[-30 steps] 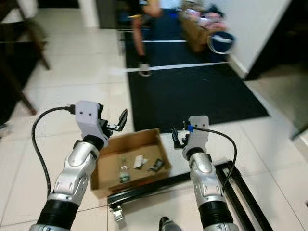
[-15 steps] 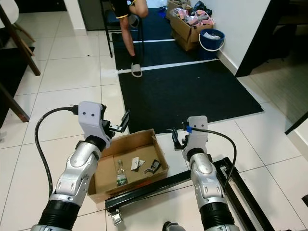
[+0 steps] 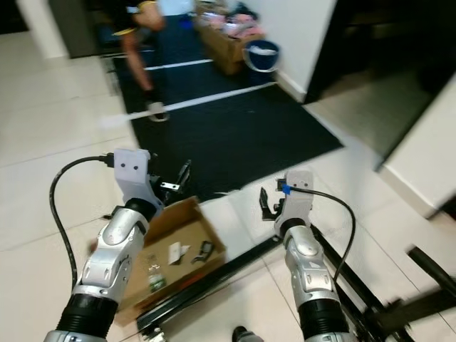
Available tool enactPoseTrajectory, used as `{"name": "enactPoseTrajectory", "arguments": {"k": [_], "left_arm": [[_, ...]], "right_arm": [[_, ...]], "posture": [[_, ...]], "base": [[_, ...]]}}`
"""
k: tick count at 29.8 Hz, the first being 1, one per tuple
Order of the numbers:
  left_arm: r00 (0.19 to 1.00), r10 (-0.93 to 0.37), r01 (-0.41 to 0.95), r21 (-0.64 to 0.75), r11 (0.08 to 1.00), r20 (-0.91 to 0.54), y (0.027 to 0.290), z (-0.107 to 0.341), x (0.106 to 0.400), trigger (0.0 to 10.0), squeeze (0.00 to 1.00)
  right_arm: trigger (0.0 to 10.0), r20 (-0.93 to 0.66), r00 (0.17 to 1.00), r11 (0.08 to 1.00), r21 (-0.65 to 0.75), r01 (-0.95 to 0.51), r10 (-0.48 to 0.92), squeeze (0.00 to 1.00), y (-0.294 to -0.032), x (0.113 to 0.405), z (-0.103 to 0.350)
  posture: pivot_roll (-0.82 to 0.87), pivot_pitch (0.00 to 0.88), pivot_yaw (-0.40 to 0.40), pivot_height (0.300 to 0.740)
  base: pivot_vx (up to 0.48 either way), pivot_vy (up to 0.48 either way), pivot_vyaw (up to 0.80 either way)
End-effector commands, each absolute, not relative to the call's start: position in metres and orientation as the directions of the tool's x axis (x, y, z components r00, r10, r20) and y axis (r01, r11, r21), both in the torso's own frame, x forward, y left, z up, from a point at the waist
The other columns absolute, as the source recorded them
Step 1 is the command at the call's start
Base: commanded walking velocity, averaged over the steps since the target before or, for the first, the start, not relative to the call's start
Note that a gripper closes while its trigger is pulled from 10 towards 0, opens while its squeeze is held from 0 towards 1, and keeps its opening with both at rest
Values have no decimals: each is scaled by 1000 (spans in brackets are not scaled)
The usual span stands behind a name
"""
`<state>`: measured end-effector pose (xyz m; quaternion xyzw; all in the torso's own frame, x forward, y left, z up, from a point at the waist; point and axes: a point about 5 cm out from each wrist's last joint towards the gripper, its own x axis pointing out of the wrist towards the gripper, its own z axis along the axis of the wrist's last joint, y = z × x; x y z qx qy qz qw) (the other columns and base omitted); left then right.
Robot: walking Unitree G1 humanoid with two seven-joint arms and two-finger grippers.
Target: Picking trash to rubbish bin
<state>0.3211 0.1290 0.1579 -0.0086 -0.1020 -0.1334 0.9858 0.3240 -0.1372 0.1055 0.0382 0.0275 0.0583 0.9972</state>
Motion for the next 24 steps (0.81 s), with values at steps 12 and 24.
{"name": "enactPoseTrajectory", "arguments": {"k": [12, 24], "left_arm": [[951, -251, 255, 5, 967, 180, 130, 153, 320, 10000, 0], [953, -247, 251, 1, 968, 175, 130, 152, 319, 10000, 0]], "right_arm": [[10000, -96, 992, 995, 68, -71, 77, 0, -147, 320, 95], [10000, -93, 991, 995, -3, -96, 95, 0, -146, 319, 96]], "posture": [[30, 158, 7, 740], [26, 163, 3, 740]], "base": [[0, 0, -800], [0, 0, -622]]}}
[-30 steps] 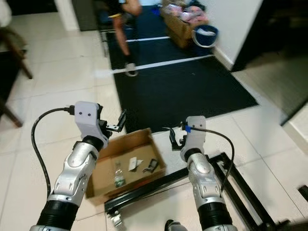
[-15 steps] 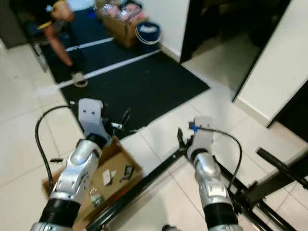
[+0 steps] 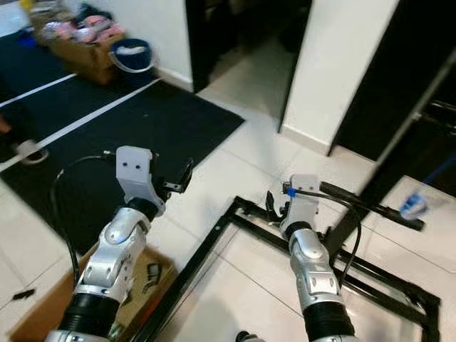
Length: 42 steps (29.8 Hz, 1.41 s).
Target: Picking trash to rubbish bin
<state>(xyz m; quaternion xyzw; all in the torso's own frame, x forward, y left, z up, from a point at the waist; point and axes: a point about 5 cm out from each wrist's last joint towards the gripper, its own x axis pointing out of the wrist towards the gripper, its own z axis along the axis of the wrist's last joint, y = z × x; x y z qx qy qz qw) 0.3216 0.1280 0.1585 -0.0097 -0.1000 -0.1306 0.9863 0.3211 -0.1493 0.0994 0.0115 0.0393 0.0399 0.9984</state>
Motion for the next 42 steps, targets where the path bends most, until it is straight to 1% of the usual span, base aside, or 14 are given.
{"name": "enactPoseTrajectory", "arguments": {"k": [1, 5, 7, 12, 42], "left_arm": [[953, -247, 251, 1, 968, 175, 130, 152, 319, 10000, 0], [953, -247, 251, 0, 968, 175, 129, 152, 319, 10000, 0], [953, -247, 251, 0, 968, 174, 129, 152, 318, 10000, 0], [954, -246, 250, 0, 968, 172, 130, 151, 318, 10000, 0], [954, -251, 253, 7, 967, 165, 130, 150, 319, 10000, 0]], "right_arm": [[10000, -94, 990, 994, -19, -105, 102, 0, -146, 319, 96], [10000, -102, 989, 993, -30, -110, 107, 0, -144, 318, 95], [10000, -100, 988, 990, -62, -124, 117, 0, -141, 317, 95], [10000, -101, 987, 989, -72, -131, 123, 0, -140, 318, 95], [10000, -102, 987, 988, -74, -134, 126, 0, -140, 319, 95]], "posture": [[26, 163, 3, 740], [25, 163, 3, 740], [25, 163, 3, 740], [25, 163, 3, 740], [27, 155, 4, 740]], "base": [[0, 0, 0], [0, 0, 0], [0, 0, 800], [0, 0, 800], [0, 0, 800]]}}
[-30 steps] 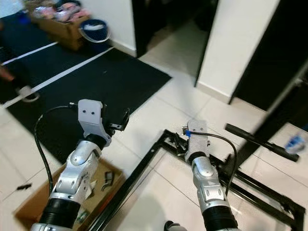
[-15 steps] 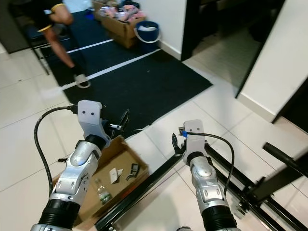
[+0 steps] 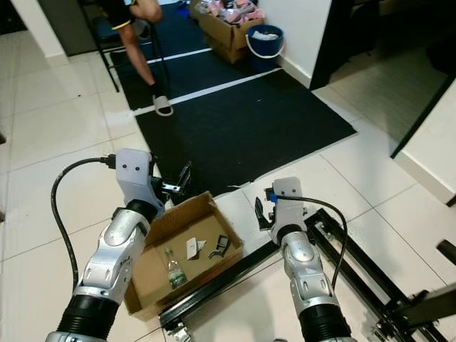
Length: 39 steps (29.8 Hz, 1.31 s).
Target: Picking trash to rubbish bin
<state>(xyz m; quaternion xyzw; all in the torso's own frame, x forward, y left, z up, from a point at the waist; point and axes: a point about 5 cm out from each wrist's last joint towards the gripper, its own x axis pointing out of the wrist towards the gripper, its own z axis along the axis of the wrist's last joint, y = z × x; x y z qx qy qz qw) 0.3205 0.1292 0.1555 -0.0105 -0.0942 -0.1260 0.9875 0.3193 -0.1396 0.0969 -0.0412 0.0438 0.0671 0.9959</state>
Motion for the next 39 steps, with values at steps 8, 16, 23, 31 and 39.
{"name": "enactPoseTrajectory", "arguments": {"k": [8, 16, 23, 31, 39], "left_arm": [[954, -252, 254, 9, 967, 165, 131, 150, 318, 10000, 0], [953, -254, 256, 9, 967, 164, 130, 150, 319, 10000, 0], [953, -255, 257, 10, 966, 162, 131, 150, 319, 10000, 0], [953, -256, 258, 10, 966, 160, 131, 149, 319, 10000, 0], [953, -257, 259, 10, 966, 160, 131, 149, 319, 10000, 0]], "right_arm": [[10000, -101, 987, 988, -74, -135, 127, 0, -140, 318, 95], [10000, -101, 987, 988, -74, -134, 127, 0, -140, 318, 95], [10000, -102, 987, 988, -72, -135, 127, 0, -140, 318, 94], [10000, -104, 986, 988, -72, -137, 129, 0, -139, 318, 94], [10000, -104, 986, 988, -71, -136, 128, 0, -139, 317, 94]], "posture": [[27, 152, 4, 740], [27, 151, 6, 740], [27, 151, 6, 740], [27, 151, 6, 740], [27, 151, 6, 740]], "base": [[0, 0, 800], [0, 0, 800], [0, 0, 800], [0, 0, 800], [0, 0, 800]]}}
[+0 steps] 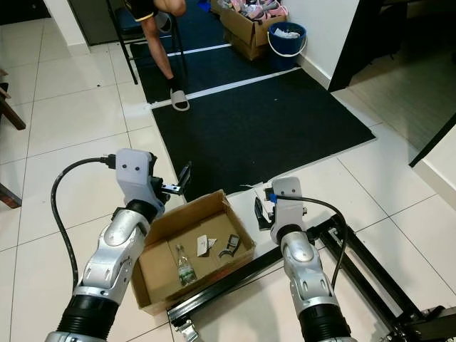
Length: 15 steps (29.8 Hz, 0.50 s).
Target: Picking trash to rubbish bin
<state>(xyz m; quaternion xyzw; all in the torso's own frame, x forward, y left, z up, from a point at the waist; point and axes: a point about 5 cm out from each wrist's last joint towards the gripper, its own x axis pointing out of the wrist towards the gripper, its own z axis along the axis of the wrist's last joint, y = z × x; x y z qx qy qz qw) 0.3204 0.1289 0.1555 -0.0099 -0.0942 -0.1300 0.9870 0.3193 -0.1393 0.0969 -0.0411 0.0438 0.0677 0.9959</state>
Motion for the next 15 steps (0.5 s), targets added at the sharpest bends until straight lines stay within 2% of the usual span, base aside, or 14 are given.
{"name": "enactPoseTrajectory", "arguments": {"k": [1, 5, 8, 15], "left_arm": [[953, -258, 259, 10, 966, 160, 131, 149, 319, 10000, 0], [953, -257, 259, 10, 966, 161, 131, 149, 318, 10000, 0], [953, -257, 258, 10, 966, 160, 131, 149, 318, 10000, 0], [953, -255, 257, 9, 966, 160, 131, 150, 319, 10000, 0]], "right_arm": [[10000, -104, 986, 988, -72, -136, 128, 0, -139, 317, 94], [10000, -98, 987, 989, -66, -132, 125, 0, -140, 317, 94], [10000, -73, 993, 996, -9, -93, 92, 0, -142, 317, 96], [10000, -68, 993, 995, 3, -98, 98, 0, -143, 317, 97]], "posture": [[27, 151, 6, 740], [27, 154, 5, 740], [27, 154, 5, 740], [28, 155, 4, 740]], "base": [[0, 0, 800], [0, 0, 800], [0, 0, 0], [0, 0, 0]]}}
